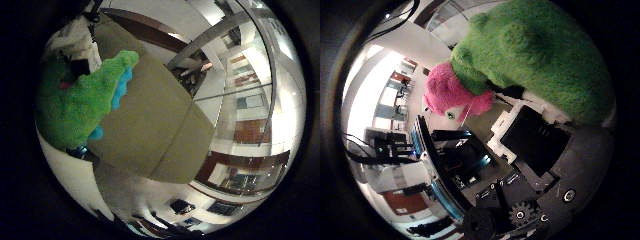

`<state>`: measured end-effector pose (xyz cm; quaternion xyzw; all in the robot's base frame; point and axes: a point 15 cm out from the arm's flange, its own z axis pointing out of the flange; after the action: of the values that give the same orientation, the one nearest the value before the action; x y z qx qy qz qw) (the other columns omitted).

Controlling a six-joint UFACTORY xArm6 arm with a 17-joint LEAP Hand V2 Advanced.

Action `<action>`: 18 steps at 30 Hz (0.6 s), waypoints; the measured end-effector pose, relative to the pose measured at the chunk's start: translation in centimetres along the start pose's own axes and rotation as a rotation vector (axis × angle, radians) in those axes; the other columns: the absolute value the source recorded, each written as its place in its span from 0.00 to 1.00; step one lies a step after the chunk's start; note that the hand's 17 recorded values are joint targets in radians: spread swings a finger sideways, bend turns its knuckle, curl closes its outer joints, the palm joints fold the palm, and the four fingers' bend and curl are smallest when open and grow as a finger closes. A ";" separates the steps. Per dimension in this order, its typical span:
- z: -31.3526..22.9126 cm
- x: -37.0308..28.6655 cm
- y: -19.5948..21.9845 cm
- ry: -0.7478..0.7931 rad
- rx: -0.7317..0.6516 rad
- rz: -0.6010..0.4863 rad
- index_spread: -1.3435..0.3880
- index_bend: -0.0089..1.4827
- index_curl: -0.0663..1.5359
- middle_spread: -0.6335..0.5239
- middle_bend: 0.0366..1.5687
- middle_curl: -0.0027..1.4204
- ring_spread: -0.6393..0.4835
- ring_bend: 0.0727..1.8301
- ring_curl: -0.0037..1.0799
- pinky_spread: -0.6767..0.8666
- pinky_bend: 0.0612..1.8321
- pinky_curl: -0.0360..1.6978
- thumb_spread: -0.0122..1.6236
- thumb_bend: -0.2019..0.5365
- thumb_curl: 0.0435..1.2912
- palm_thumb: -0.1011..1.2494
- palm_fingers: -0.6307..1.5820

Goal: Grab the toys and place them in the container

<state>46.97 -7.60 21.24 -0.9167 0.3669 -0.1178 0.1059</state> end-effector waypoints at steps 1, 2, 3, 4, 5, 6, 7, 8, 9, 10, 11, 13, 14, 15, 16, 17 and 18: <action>-0.2 -1.2 -1.3 -0.006 0.014 -0.012 0.59 0.66 0.71 0.33 0.72 0.77 0.29 0.65 0.94 0.31 0.77 0.51 0.72 0.26 0.39 0.86 0.77; -0.3 -2.7 -2.5 -0.015 0.026 -0.023 0.59 0.67 0.70 0.33 0.72 0.77 0.29 0.65 0.95 0.31 0.77 0.51 0.72 0.26 0.39 0.86 0.77; -0.4 -4.1 -3.7 -0.025 0.035 -0.028 0.59 0.67 0.70 0.33 0.72 0.77 0.29 0.65 0.95 0.31 0.77 0.51 0.72 0.26 0.39 0.86 0.77; -0.3 -5.8 -4.9 -0.038 0.043 -0.031 0.59 0.67 0.70 0.33 0.72 0.77 0.29 0.65 0.95 0.31 0.77 0.52 0.72 0.26 0.40 0.86 0.77; -0.3 -7.2 -6.0 -0.050 0.048 -0.035 0.59 0.67 0.70 0.33 0.72 0.77 0.29 0.65 0.95 0.31 0.77 0.52 0.72 0.26 0.40 0.85 0.77; -0.1 -8.7 -7.1 -0.064 0.051 -0.043 0.59 0.67 0.70 0.33 0.72 0.77 0.29 0.65 0.95 0.31 0.77 0.52 0.72 0.26 0.40 0.85 0.77; 0.0 -10.2 -8.2 -0.075 0.056 -0.051 0.59 0.67 0.70 0.33 0.72 0.77 0.29 0.65 0.95 0.31 0.77 0.52 0.72 0.26 0.40 0.85 0.77; 0.1 -11.9 -9.4 -0.091 0.060 -0.063 0.60 0.67 0.70 0.33 0.72 0.76 0.29 0.65 0.95 0.31 0.76 0.52 0.71 0.26 0.40 0.85 0.77; 0.2 -13.4 -10.5 -0.101 0.066 -0.072 0.60 0.67 0.70 0.33 0.72 0.76 0.29 0.65 0.95 0.31 0.76 0.53 0.71 0.26 0.41 0.85 0.77; 0.3 -15.0 -11.6 -0.114 0.070 -0.083 0.60 0.67 0.70 0.34 0.72 0.76 0.29 0.65 0.95 0.31 0.76 0.53 0.71 0.26 0.41 0.85 0.77; 0.4 -16.5 -12.4 -0.126 0.071 -0.090 0.60 0.67 0.70 0.34 0.72 0.76 0.29 0.65 0.95 0.31 0.76 0.53 0.71 0.26 0.41 0.85 0.77; 0.7 -18.9 -13.7 -0.145 0.074 -0.101 0.60 0.67 0.70 0.34 0.73 0.76 0.29 0.64 0.96 0.31 0.76 0.53 0.71 0.26 0.41 0.85 0.77; 1.0 -20.0 -14.3 -0.152 0.075 -0.107 0.60 0.67 0.70 0.34 0.73 0.76 0.29 0.64 0.96 0.31 0.76 0.54 0.71 0.26 0.41 0.86 0.77; 1.6 -20.7 -14.8 -0.154 0.076 -0.110 0.60 0.67 0.70 0.34 0.73 0.76 0.29 0.64 0.96 0.31 0.76 0.54 0.71 0.26 0.42 0.86 0.77; 2.2 -21.4 -15.4 -0.152 0.080 -0.115 0.60 0.67 0.70 0.34 0.73 0.76 0.29 0.64 0.96 0.31 0.76 0.54 0.71 0.26 0.42 0.86 0.77; 2.7 -21.8 -15.9 -0.149 0.085 -0.120 0.60 0.67 0.70 0.34 0.73 0.76 0.29 0.64 0.96 0.31 0.76 0.54 0.71 0.26 0.42 0.86 0.77; 3.4 -22.1 -16.3 -0.144 0.090 -0.123 0.60 0.68 0.69 0.34 0.73 0.76 0.29 0.64 0.96 0.31 0.76 0.54 0.71 0.26 0.42 0.86 0.77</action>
<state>42.98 19.73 19.57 -0.9379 0.2954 -0.0743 0.1658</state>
